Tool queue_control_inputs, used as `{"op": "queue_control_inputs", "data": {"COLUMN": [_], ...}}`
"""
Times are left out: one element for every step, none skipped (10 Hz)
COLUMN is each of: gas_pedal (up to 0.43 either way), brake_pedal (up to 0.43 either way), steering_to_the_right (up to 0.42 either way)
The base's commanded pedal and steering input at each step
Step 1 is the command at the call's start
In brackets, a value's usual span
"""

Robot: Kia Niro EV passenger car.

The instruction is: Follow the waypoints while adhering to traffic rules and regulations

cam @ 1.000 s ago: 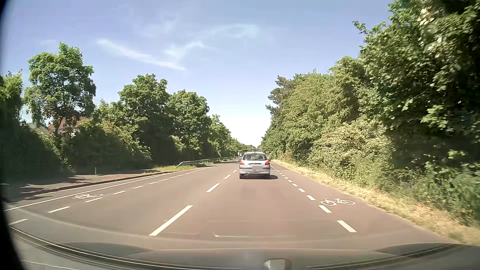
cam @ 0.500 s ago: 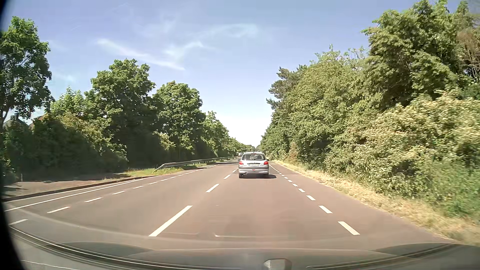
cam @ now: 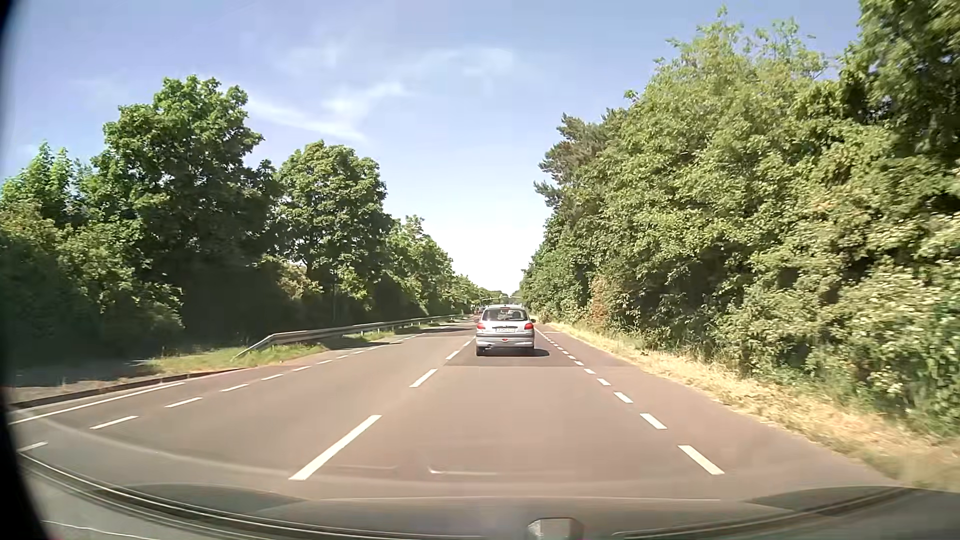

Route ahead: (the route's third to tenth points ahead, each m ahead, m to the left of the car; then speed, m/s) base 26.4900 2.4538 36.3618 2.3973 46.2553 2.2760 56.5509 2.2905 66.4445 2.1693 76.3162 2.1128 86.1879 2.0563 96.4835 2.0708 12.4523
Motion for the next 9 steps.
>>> {"op": "queue_control_inputs", "data": {"gas_pedal": [0.098,0.098,0.098,0.098,0.098,0.098,0.098,0.098,0.098], "brake_pedal": [0.03,0.03,0.03,0.03,0.03,0.03,0.03,0.03,0.03], "steering_to_the_right": [0.001,0.001,0.001,0.0,0.0,0.0,0.0,0.0,0.0]}}
